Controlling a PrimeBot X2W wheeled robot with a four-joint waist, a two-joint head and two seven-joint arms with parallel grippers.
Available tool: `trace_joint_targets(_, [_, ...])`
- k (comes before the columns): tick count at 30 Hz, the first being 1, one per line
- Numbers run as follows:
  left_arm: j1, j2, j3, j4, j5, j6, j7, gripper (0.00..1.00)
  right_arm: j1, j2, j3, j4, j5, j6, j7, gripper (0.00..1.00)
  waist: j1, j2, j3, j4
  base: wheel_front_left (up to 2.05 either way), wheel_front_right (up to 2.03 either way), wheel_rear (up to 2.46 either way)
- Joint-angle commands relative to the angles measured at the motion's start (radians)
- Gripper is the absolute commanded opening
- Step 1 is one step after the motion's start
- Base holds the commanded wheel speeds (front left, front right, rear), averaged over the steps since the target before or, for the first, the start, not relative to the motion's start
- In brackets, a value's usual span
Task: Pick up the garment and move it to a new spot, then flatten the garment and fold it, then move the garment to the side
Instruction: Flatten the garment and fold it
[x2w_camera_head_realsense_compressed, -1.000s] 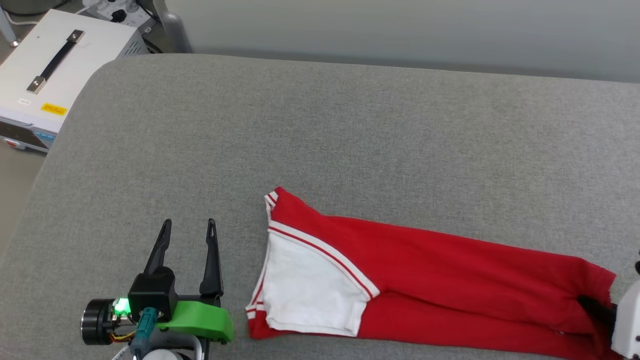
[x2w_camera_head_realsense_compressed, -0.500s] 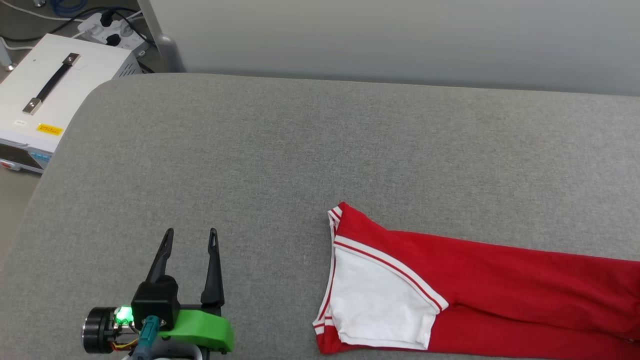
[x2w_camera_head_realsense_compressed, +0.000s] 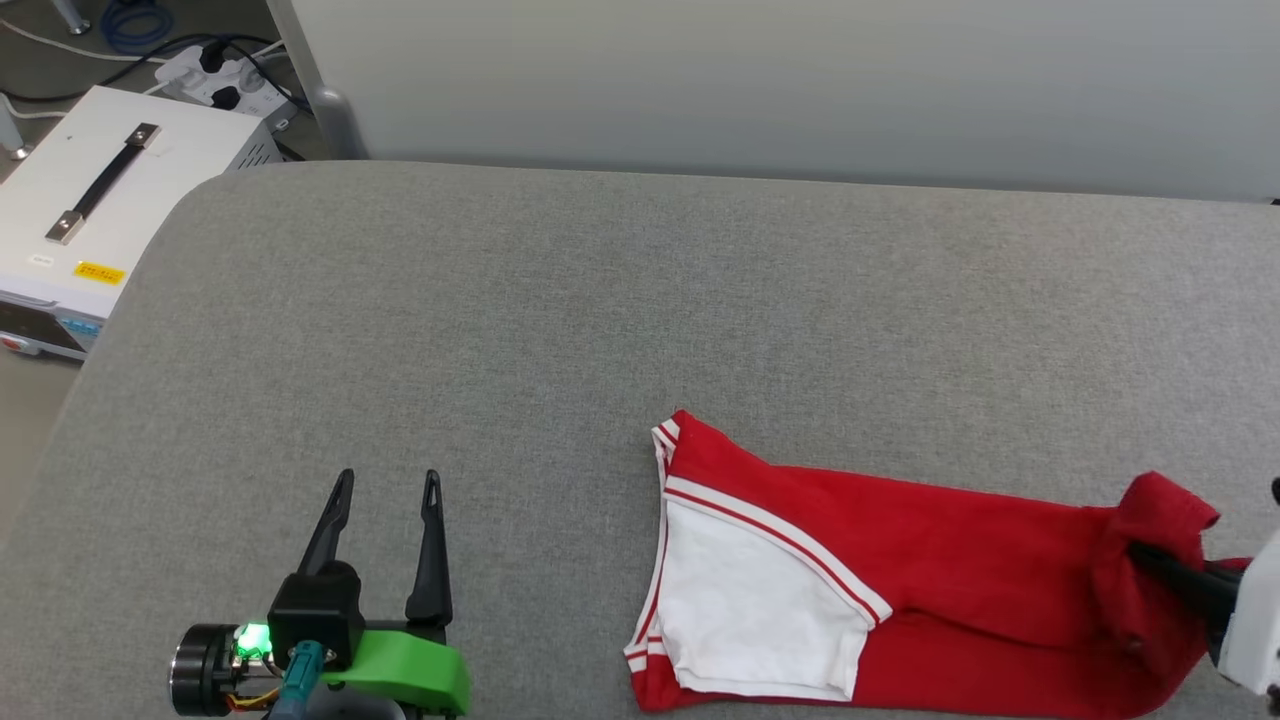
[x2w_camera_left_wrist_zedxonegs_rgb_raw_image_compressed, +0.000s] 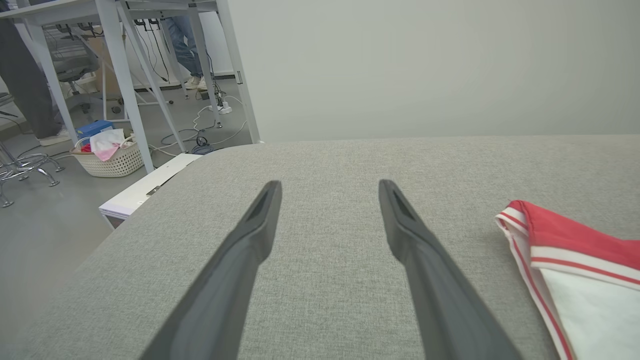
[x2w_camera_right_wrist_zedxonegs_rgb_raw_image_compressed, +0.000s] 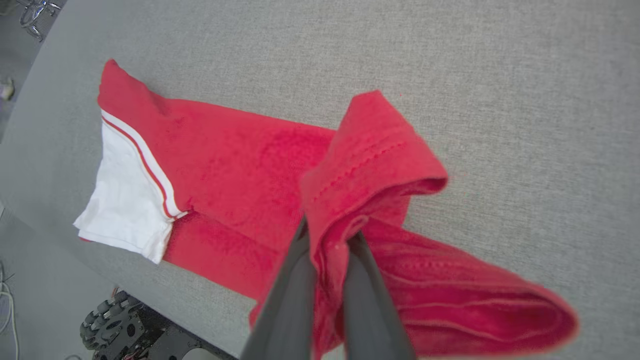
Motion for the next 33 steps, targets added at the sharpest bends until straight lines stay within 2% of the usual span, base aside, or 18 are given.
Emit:
trace_joint_targets(1, [0.008, -0.007, -0.002, 0.003, 0.01, -0.005, -0.006, 1.0, 0.002, 0.018, 0.008, -0.025, 0.0, -0.001, 0.016, 0.0, 0.0, -0.0001, 0.003, 0.005, 0.0, 0.0, 0.0])
trace_joint_targets(6, [0.001, -0.012, -0.006, 0.003, 0.011, -0.01, -0.006, 1.0, -0.044, 0.088, 0.06, -0.094, -0.036, -0.001, 0.064, 0.0, 0.0, -0.0001, 0.017, 0.019, 0.0, 0.0, 0.0])
trace_joint_targets(15, [-0.027, -0.02, -0.02, 0.009, 0.015, -0.016, -0.006, 1.0, -0.174, 0.206, 0.215, -0.095, -0.111, -0.001, 0.108, 0.0, 0.0, -0.0001, 0.048, 0.049, 0.0, 0.0, 0.0])
trace_joint_targets(23, [-0.042, -0.025, -0.028, 0.013, 0.014, -0.013, -0.006, 1.0, -0.293, 0.272, 0.35, -0.008, -0.16, -0.001, 0.068, 0.0, 0.0, -0.0001, 0.07, 0.072, 0.0, 0.0, 0.0])
trace_joint_targets(24, [-0.046, -0.027, -0.031, 0.014, 0.014, -0.013, -0.006, 1.0, -0.335, 0.293, 0.394, 0.042, -0.174, -0.001, 0.042, 0.0, 0.0, -0.0001, 0.077, 0.077, 0.0, 0.0, 0.0])
trace_joint_targets(33, [-0.065, -0.031, -0.041, 0.017, 0.014, -0.01, -0.006, 1.0, -0.417, 0.336, 0.5, 0.208, -0.178, -0.001, -0.021, 0.0, 0.0, -0.0001, 0.101, 0.09, 0.0, 0.0, 0.0])
